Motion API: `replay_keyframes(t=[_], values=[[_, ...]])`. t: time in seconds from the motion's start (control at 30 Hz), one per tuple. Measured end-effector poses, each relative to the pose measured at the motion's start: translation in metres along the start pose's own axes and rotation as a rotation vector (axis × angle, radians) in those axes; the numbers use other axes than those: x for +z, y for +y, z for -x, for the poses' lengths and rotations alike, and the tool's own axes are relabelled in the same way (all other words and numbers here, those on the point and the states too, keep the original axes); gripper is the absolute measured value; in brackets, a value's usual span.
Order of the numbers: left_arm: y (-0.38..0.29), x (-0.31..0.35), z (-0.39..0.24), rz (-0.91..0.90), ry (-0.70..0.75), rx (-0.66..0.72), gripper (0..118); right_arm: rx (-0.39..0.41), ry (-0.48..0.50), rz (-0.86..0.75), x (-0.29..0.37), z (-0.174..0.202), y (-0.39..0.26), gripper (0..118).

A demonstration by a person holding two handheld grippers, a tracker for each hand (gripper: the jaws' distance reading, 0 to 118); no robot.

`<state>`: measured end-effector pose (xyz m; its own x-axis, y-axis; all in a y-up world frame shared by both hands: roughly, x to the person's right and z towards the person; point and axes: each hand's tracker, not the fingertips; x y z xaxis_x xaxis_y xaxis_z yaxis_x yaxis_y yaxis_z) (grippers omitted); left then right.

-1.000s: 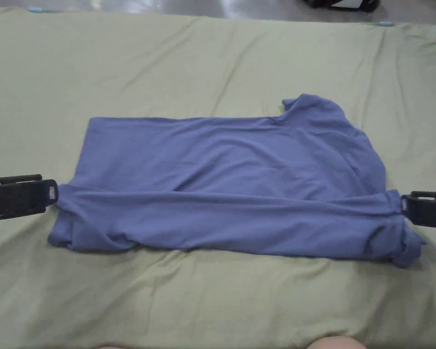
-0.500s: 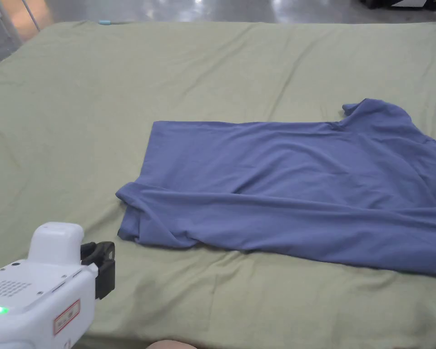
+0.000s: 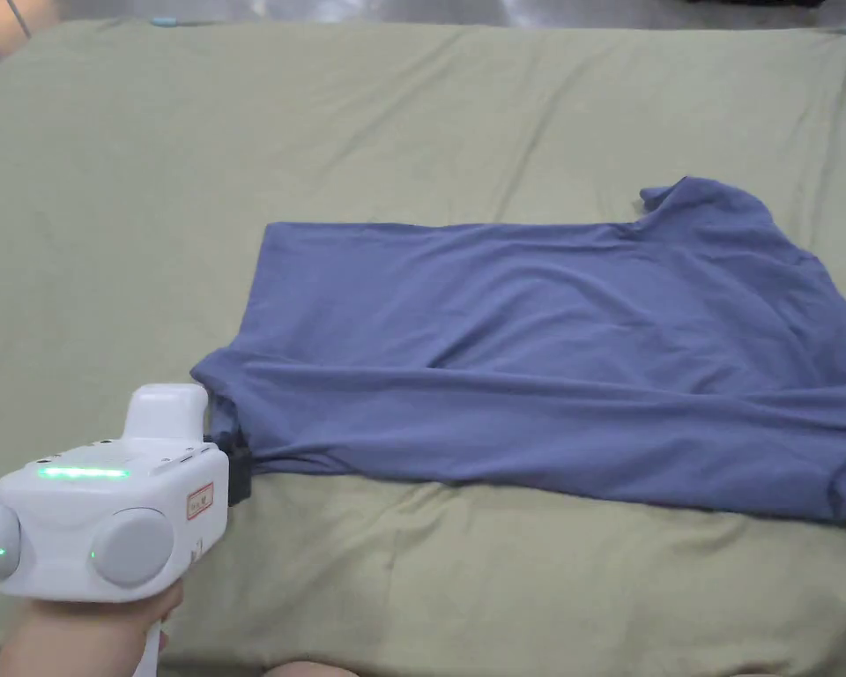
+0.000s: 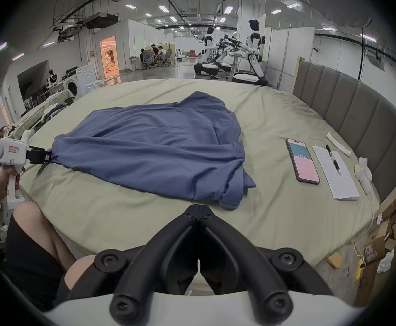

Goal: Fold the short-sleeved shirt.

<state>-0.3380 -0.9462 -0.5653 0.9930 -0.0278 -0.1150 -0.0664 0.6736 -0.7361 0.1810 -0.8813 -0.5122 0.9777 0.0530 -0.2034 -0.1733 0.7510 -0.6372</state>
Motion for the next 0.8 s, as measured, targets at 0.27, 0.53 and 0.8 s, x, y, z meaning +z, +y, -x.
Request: replay_keyframes(t=[0.27, 0.53, 0.8], values=[[0.004, 0.046, 0.008, -0.111, -0.061, 0.012, 3, -0.019, -0.009, 0.026, -0.014, -0.004, -0.011, 0], [0.006, 0.083, 0.02, -0.188, -0.081, 0.085, 3, -0.145, -0.036, 0.012, -0.044, -0.045, -0.03, 104], [0.002, 0.064, 0.019, -0.128, -0.079, 0.102, 3, -0.121, -0.001, 0.024, -0.106, -0.059, -0.01, 8]])
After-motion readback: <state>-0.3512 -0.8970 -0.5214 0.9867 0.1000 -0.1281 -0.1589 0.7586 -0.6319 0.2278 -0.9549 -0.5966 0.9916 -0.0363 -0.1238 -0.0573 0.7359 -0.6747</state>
